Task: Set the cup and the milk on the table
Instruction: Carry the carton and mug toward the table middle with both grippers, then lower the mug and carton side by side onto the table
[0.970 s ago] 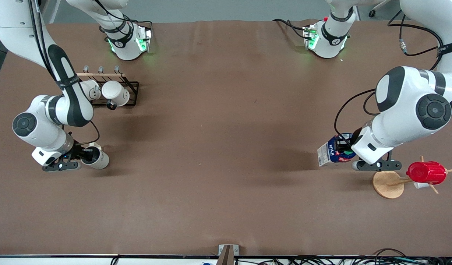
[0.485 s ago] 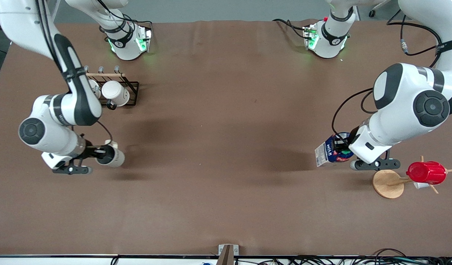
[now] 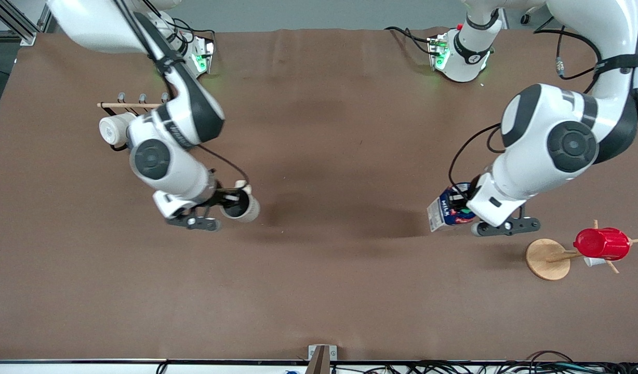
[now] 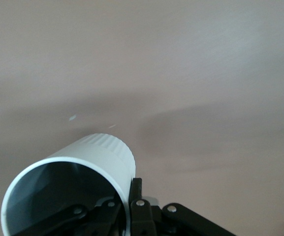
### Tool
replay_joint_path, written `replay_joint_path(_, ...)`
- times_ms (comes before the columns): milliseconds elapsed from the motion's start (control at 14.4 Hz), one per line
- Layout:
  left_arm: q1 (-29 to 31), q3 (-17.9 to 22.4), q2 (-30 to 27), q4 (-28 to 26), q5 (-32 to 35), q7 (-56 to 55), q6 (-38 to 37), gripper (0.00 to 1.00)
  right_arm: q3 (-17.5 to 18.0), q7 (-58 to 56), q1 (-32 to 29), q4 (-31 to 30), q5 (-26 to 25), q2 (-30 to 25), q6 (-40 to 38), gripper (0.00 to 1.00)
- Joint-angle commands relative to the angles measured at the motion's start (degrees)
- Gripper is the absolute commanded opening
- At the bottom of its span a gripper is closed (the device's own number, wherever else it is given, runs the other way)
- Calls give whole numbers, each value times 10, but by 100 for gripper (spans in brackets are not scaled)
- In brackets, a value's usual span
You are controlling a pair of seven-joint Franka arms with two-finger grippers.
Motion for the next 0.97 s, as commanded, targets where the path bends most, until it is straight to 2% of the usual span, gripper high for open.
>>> replay_joint_path(0,-44,0,36,40,3,-63,-11,24,0,73,58,77,-32,71,-4,0)
replay_joint_path(139,-71,0,49,54,3,-96,-11,24,0,117,96,126,-44,106,-4,0)
replay_joint_path(277,-94,0,58,59,3,-120,-8,24,-1,137,122,147,-63,128,3,0)
replay_joint_path(485,-129,1,83,76,3,-154,-6,24,-1,175,155,150,-88,161,81,0)
replay_joint_path(901,-165,0,105,76,3,-192,35,24,-1,184,162,152,-145,183,88,4)
